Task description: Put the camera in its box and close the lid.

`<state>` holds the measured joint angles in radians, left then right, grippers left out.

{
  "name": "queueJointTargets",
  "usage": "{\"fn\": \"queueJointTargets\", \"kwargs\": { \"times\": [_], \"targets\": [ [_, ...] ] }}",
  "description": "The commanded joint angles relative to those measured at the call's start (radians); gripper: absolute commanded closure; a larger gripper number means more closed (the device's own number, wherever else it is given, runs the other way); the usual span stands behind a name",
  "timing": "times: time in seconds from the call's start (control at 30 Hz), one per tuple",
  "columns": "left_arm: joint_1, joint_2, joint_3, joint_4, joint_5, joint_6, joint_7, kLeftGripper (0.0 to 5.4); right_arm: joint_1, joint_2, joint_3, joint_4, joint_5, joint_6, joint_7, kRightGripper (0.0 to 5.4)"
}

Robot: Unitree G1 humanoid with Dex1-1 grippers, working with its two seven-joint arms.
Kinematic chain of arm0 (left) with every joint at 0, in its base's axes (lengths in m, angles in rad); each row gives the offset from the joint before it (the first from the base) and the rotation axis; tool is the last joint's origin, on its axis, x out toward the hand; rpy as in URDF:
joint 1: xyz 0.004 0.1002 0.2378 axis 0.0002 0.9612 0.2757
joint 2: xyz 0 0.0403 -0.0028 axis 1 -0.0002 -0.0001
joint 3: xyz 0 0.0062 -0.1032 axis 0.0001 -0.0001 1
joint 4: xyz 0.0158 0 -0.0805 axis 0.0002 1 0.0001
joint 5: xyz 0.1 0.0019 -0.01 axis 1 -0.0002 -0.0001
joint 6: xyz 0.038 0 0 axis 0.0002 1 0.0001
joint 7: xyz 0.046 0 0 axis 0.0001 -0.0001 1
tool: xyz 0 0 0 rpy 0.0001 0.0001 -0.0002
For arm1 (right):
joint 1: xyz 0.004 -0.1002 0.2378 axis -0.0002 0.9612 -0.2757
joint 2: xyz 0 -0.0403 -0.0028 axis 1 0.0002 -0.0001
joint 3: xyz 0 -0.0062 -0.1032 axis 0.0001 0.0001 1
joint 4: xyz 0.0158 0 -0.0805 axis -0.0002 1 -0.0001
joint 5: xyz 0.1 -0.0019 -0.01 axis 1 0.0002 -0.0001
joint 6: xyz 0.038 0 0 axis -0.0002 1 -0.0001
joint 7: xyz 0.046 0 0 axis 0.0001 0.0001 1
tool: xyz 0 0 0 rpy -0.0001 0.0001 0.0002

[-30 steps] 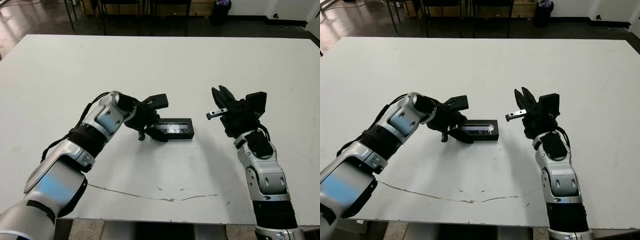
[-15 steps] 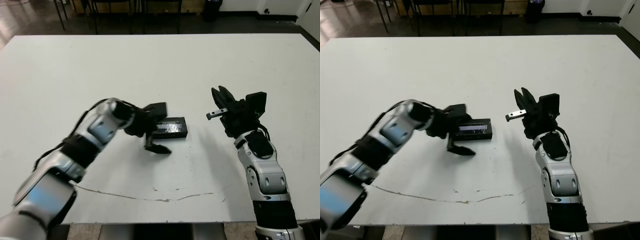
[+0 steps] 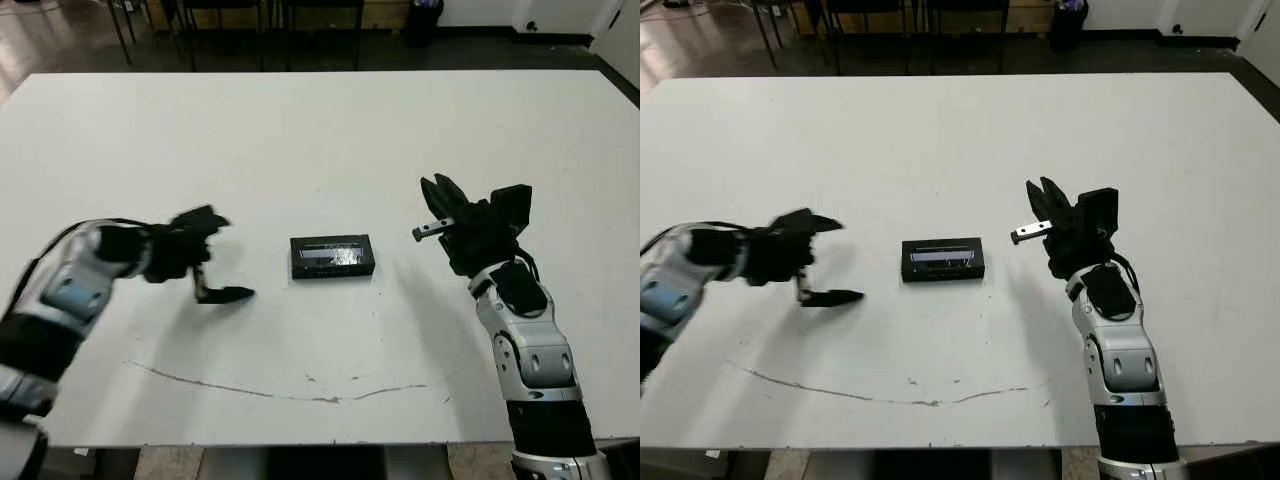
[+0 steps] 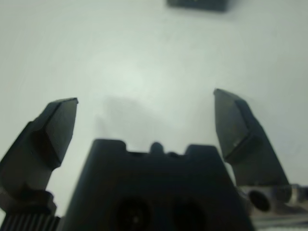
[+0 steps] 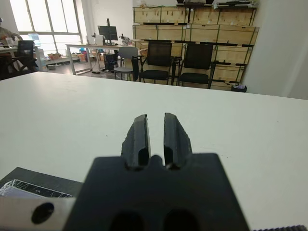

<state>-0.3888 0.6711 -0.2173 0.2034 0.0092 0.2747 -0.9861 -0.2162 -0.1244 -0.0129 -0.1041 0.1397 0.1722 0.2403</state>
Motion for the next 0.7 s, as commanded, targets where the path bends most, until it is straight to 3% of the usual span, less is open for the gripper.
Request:
{"fn": "queueJointTargets", "kwargs": {
  "times": [0.03,0.1,0.17,0.3,0.47,0.7],
  "targets": [
    [0.073,-0.005,0.056,-0.036,-0.017,0.116,0.073,0.02,0.003,-0.007,0.001,0.012,0.004,0.021,0.005,5.4],
    [0.109,-0.095,0.16,-0.138,-0.083,0.192,0.205,0.11,0.004,-0.007,0.003,0.01,0.001,0.019,0.004,5.4],
    [0.144,-0.195,0.231,-0.244,-0.122,0.191,0.343,0.44,0.005,-0.007,0.004,0.008,0.0,0.018,0.005,5.4],
    [0.165,-0.391,0.281,-0.432,-0.196,0.146,0.542,1.37,0.005,-0.006,0.007,0.007,-0.007,0.011,0.0,5.4],
    [0.132,-0.573,0.218,-0.592,-0.234,0.226,0.724,2.53,0.002,0.0,0.008,0.009,-0.005,0.015,-0.007,5.4],
    [0.074,-0.641,0.096,-0.558,-0.189,0.311,0.813,4.24,0.009,0.006,0.01,0.005,-0.008,0.006,-0.02,5.4]
  ]
}}
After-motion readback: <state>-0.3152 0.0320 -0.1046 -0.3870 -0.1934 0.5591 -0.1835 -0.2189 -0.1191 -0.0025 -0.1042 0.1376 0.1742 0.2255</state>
